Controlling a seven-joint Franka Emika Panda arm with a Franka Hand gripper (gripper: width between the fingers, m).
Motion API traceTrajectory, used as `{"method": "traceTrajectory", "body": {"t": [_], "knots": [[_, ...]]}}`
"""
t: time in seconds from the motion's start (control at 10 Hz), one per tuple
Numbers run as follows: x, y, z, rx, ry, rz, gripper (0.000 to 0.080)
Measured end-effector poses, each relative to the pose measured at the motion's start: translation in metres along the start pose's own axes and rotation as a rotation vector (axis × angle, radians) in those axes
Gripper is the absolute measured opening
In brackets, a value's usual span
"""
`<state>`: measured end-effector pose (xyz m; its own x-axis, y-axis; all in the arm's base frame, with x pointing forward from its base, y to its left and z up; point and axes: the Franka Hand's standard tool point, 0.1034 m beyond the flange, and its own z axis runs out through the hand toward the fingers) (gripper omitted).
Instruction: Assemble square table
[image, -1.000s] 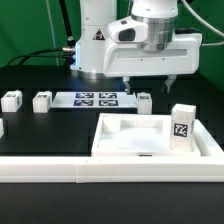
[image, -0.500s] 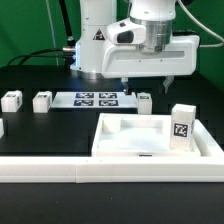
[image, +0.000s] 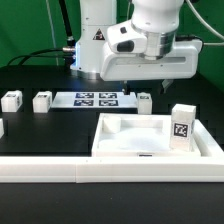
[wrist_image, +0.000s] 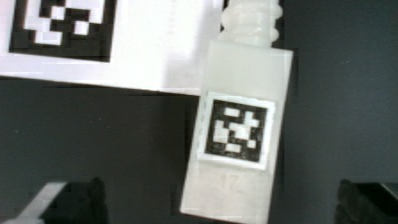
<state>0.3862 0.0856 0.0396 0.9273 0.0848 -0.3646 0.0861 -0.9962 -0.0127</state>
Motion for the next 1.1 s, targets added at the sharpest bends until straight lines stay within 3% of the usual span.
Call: {"method": "traceTrajectory", "body": {"t": [0.9, 1.0, 1.1], "knots": [[-0.011, 0.0, 0.017, -0.011, -0.624, 0.018, 0.0649], [-0.009, 0.002, 0.022, -0.012, -0.673, 0.022, 0.0649], [-0.004, 0.002, 0.024, -0.012, -0.645, 0.022, 0.0649]]}}
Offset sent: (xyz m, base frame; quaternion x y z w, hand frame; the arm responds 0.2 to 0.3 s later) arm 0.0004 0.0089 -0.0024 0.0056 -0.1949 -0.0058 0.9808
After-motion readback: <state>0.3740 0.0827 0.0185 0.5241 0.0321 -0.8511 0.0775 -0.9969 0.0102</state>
